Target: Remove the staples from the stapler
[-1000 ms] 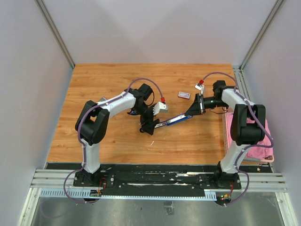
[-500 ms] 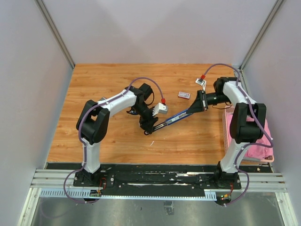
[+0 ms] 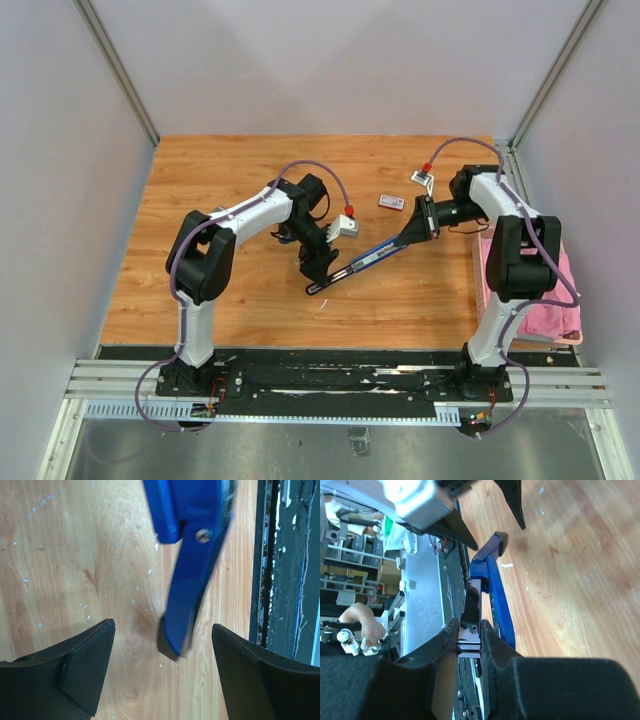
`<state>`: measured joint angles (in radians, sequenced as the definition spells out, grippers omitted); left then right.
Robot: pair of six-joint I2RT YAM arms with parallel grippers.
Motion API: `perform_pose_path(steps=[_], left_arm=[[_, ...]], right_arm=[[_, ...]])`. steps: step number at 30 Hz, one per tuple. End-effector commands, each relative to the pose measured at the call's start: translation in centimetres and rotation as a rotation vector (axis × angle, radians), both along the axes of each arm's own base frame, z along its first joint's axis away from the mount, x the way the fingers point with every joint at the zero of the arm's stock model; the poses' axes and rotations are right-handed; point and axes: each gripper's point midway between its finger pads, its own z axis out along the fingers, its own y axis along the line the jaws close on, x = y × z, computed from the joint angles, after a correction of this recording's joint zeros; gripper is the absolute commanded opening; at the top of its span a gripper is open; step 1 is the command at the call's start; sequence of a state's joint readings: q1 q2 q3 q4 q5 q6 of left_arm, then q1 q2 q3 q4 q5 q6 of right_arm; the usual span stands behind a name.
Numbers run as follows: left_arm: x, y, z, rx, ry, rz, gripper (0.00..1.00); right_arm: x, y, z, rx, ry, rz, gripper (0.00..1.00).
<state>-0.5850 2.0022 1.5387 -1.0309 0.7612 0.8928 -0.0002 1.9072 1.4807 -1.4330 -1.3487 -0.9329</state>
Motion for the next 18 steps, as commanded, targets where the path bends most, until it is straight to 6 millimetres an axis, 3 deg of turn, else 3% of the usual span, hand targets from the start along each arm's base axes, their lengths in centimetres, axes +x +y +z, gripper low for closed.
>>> perform_pose_path(steps=[1,5,18], left_arm=[[0.2,-1.3,1.6,-0.069,0.028,0.013,0.83],[-0.1,-2.1,2.2,-0.108,0.066,0.017,0.83],[-0.8,-4.8,2.3,-0.155,0.137,-0.010,0.84]], right_arm=[[0.2,1.3,-0.6,-0.066,0.054,-0.046,0.01],[0.4,1.9,-0.5,-0.083,-0.012,-0.067,0.01],[-0.3,2.6,0.2,-0.033,0.001,-0.026,0.00]])
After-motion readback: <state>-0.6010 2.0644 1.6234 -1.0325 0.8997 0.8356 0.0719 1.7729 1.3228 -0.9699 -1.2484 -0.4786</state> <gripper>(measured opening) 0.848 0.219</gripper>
